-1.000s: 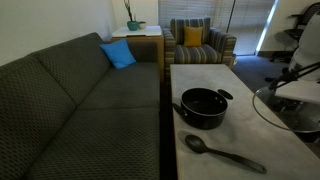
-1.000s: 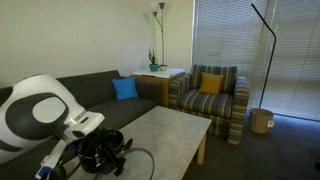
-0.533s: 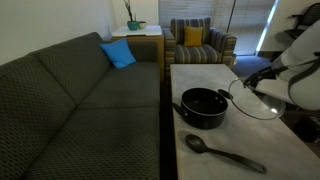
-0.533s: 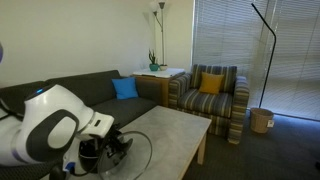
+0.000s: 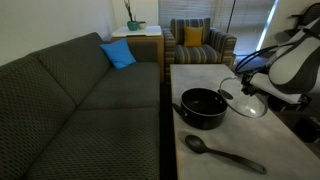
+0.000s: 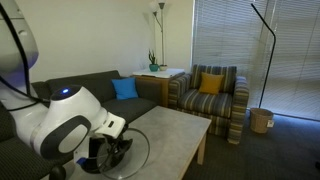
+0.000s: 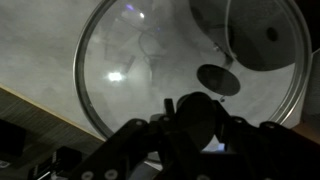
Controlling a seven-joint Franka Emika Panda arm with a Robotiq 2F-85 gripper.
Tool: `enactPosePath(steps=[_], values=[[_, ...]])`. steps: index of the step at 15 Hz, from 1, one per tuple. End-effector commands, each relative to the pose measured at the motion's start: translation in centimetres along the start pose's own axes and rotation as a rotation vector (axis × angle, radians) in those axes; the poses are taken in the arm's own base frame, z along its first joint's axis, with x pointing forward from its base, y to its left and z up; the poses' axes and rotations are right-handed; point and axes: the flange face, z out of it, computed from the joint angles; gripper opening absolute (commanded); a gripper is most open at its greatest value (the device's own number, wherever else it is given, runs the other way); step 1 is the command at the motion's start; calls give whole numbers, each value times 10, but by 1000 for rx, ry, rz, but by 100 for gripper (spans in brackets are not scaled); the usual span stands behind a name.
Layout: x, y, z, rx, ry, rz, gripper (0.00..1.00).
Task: Uncover the pot and cover it again
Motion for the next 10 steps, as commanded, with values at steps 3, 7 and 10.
enactPosePath(steps=[3,7,10], values=[[-7,25,-14,-125,-30,-1,14],[-9,16,-3,-108,-100,-73,14],[-12,23,10,-177,-225,-81,14]])
